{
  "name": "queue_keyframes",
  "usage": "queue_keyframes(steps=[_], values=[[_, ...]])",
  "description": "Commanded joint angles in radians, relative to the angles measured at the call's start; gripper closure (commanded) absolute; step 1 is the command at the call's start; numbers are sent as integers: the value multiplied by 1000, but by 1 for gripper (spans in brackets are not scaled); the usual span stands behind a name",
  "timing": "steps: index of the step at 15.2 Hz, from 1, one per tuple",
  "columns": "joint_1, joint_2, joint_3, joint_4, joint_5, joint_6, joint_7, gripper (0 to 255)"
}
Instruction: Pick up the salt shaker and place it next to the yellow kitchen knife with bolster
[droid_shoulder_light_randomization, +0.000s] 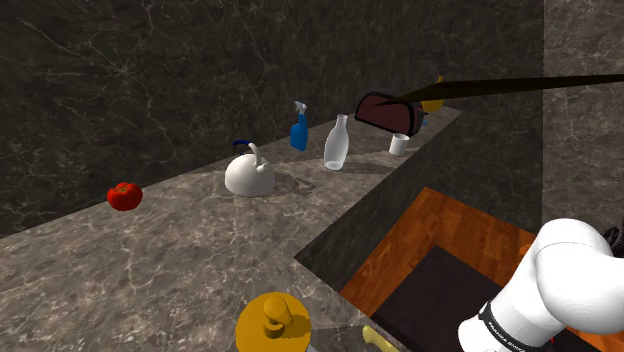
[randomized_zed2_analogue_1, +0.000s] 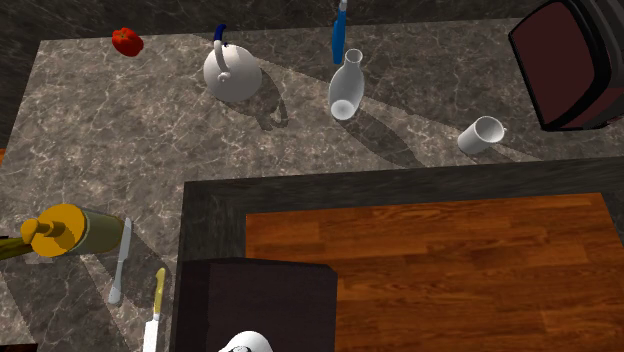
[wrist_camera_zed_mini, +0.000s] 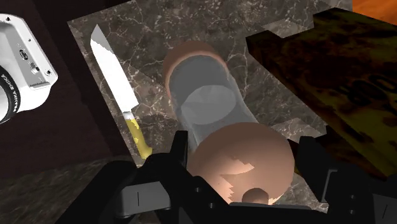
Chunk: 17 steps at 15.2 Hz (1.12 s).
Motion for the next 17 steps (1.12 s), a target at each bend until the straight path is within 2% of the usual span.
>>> queue_keyframes(steps=[1,17], values=[[3,-9,15,-12,13,11,8,255],[57,-119,99,-246,102,144,-31,255]])
